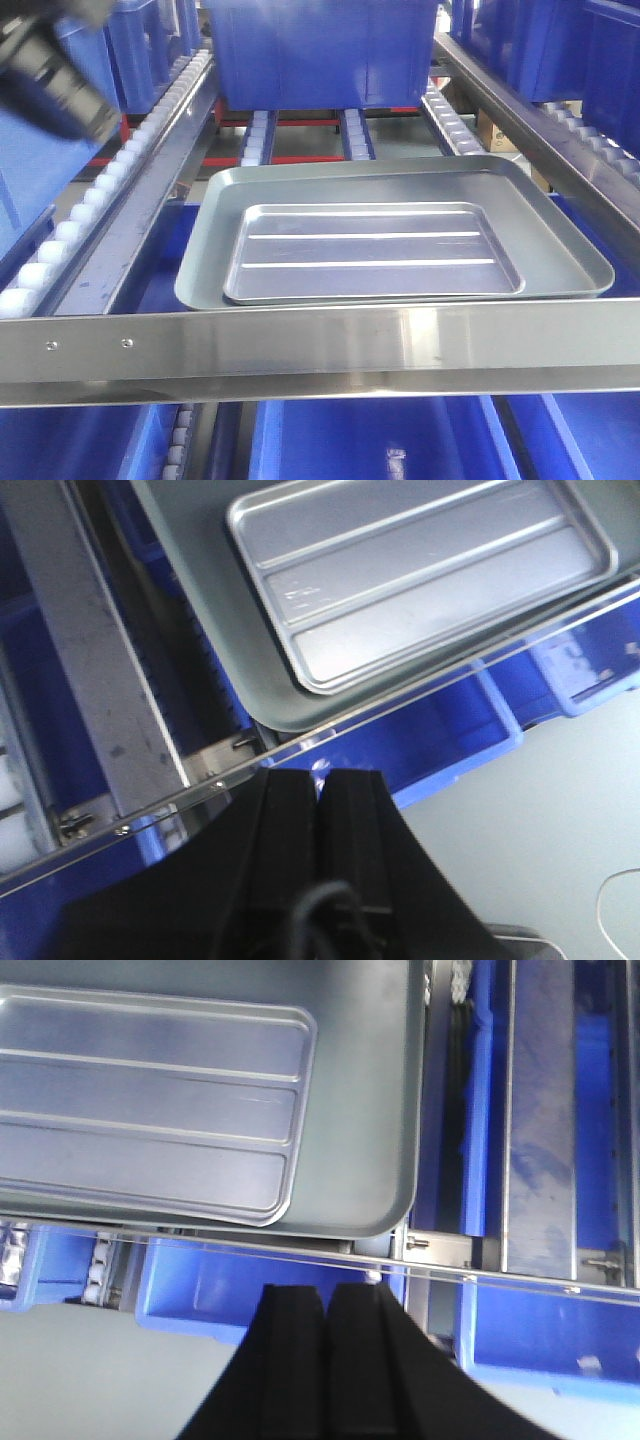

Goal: Grab silver tray and stack on right shelf

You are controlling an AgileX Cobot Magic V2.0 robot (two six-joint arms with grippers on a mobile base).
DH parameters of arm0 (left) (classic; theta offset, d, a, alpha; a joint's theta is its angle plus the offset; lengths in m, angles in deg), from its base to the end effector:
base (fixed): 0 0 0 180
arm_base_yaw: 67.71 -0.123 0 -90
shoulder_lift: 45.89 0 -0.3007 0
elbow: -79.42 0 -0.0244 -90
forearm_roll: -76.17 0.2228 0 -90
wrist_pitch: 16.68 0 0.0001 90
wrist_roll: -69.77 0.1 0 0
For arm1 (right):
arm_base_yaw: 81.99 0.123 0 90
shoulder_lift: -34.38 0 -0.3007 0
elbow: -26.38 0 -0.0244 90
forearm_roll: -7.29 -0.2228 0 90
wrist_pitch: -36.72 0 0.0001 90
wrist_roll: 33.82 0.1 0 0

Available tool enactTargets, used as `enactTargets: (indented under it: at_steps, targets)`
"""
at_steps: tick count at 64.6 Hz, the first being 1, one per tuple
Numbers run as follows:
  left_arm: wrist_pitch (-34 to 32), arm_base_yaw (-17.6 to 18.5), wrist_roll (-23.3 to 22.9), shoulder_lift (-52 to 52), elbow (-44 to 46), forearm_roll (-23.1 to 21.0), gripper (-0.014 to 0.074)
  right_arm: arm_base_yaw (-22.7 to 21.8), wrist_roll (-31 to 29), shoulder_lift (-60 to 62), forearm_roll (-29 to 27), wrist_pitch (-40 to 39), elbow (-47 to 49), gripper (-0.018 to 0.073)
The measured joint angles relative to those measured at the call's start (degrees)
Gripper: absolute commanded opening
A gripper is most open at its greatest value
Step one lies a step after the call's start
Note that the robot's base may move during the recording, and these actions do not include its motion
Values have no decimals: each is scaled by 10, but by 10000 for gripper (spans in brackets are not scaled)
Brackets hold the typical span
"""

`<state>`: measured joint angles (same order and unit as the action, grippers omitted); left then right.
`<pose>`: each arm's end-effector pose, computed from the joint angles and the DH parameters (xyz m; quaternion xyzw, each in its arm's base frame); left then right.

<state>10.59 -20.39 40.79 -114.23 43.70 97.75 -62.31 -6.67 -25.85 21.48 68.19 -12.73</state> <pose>0.1391 -0.1259 0.3090 0.2574 0.8651 -0.1347 0.4090 0.1459 0.0386 0.3081 -0.0100 0.9049 0.0701 0.4197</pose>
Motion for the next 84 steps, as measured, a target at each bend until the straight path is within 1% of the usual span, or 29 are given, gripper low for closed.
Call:
enactTargets:
  at_steps: [8, 16, 21, 27, 34, 44, 60, 70, 73, 75, 78, 79, 81, 82, 84]
  targets:
    - [-99, 0, 0, 63, -93, 9, -90, 0, -14, 70, 3, -77, -87, 50]
    - [-194, 0, 0, 102, -160, 26, -90, 0, -18, 130, 14, -144, -157, 50]
    - [-232, 0, 0, 109, -181, 38, -91, 0, -18, 156, 20, -170, -181, 50]
    - [-264, 0, 0, 110, -190, 44, -91, 0, -19, 165, 26, -181, -190, 50]
    - [-279, 0, 0, 110, -191, 49, -91, 0, -19, 165, 29, -186, -191, 50]
    - [-279, 0, 0, 108, -191, 49, -91, 0, -19, 165, 29, -186, -191, 50]
    - [-281, 0, 0, 62, -191, 49, -91, 0, -20, 165, 29, -186, -191, 50]
    - [-281, 2, 3, 45, -192, 66, -91, 0, -20, 165, 30, -186, -191, 50]
    - [-280, 6, 23, 50, -192, 56, -91, 0, -20, 165, 30, -186, -191, 50]
    - [-273, 8, 50, 58, -192, 37, -91, 0, -20, 165, 30, -186, -191, 50]
    - [-262, 9, 103, 78, -192, -2, -91, 0, -20, 165, 30, -186, -191, 50]
    - [-255, 9, 128, 88, -192, -20, -91, 0, -20, 165, 30, -186, -191, 50]
    - [-242, 9, 160, 105, -192, -43, -91, 0, -20, 165, 30, -186, -191, 50]
    - [-232, 9, 189, 124, -192, -64, -91, 0, -20, 165, 30, -186, -191, 50]
    - [-217, 9, 213, 145, -193, -81, -91, 0, -20, 165, 30, -186, -191, 50]
